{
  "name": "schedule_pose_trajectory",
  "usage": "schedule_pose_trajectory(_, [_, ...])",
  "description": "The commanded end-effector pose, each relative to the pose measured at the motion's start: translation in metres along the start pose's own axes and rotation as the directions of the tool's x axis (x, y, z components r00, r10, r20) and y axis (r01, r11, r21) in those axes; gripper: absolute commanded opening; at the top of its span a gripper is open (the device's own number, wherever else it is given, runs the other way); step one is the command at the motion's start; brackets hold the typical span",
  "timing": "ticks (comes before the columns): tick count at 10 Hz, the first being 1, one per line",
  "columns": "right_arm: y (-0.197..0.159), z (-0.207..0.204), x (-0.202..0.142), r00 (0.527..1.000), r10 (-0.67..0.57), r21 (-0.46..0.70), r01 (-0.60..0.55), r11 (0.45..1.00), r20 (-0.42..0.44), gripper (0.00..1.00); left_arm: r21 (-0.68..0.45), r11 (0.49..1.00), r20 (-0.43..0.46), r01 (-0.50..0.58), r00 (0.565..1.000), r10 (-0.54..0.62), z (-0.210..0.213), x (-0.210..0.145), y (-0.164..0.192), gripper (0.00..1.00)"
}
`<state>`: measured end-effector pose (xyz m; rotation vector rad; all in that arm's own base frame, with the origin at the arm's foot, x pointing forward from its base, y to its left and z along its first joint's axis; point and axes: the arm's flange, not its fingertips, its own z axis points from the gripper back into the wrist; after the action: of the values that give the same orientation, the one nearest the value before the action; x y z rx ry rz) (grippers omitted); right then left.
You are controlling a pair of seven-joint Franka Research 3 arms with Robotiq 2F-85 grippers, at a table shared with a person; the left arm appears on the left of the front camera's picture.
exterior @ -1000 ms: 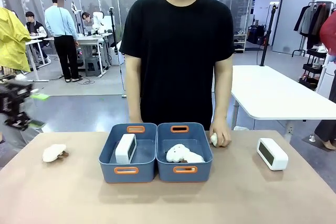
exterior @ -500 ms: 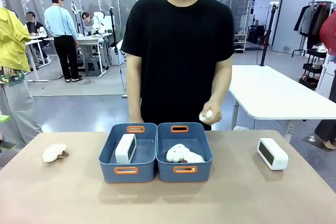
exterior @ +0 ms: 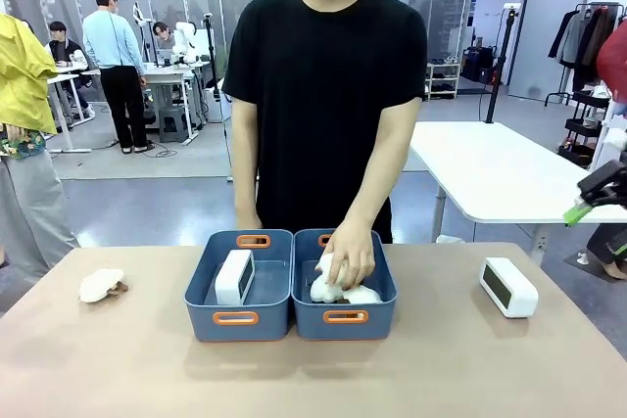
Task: Sort the digital clocks into the basket.
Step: Pick up the Digital clock from the table and place it into the empty Plastic storage basket.
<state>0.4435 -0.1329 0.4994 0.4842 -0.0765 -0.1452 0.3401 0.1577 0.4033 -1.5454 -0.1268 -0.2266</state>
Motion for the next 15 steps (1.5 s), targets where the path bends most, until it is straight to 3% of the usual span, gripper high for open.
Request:
schedule_pose_trajectory(1, [0.011, -0.018, 0.031, 0.996, -0.059, -0.165, 0.046, 0.985, -0.073, 1.00, -0.089, 0.993, 0.012, 0.073, 0.997, -0.073, -0.002, -0.016, -0.003, 1.00])
schedule_pose_trajectory(2, [0.014, -0.033, 0.048, 0.998, -0.054, -0.284, 0.046, 0.958, -0.021, 1.00, 0.000, 1.000, 0.000, 0.000, 1.000, 0.000, 0.000, 0.000, 0.000, 1.00])
schedule_pose_trajectory(4, [0.021, -0.064, 0.062, 1.000, -0.017, -0.313, 0.012, 0.950, -0.014, 1.00, 0.000, 1.000, 0.000, 0.000, 1.000, 0.000, 0.000, 0.000, 0.000, 1.00])
schedule_pose_trajectory(6, [0.017, -0.086, 0.078, 0.997, -0.003, -0.253, 0.021, 0.967, 0.071, 1.00, 0.000, 1.000, 0.000, 0.000, 1.000, 0.000, 0.000, 0.000, 0.000, 1.00])
schedule_pose_trajectory(7, [0.018, -0.070, 0.065, 1.000, 0.005, -0.290, -0.012, 0.957, -0.023, 1.00, 0.000, 1.000, 0.000, 0.000, 1.000, 0.000, 0.000, 0.000, 0.000, 1.00])
schedule_pose_trajectory(10, [0.018, -0.070, 0.065, 1.000, 0.005, -0.290, -0.012, 0.957, -0.023, 1.00, 0.000, 1.000, 0.000, 0.000, 1.000, 0.000, 0.000, 0.000, 0.000, 1.00])
schedule_pose_trajectory(15, [0.022, -0.123, 0.103, 0.991, 0.074, -0.281, -0.041, 0.959, 0.109, 1.00, 0.000, 1.000, 0.000, 0.000, 1.000, 0.000, 0.000, 0.000, 0.000, 1.00])
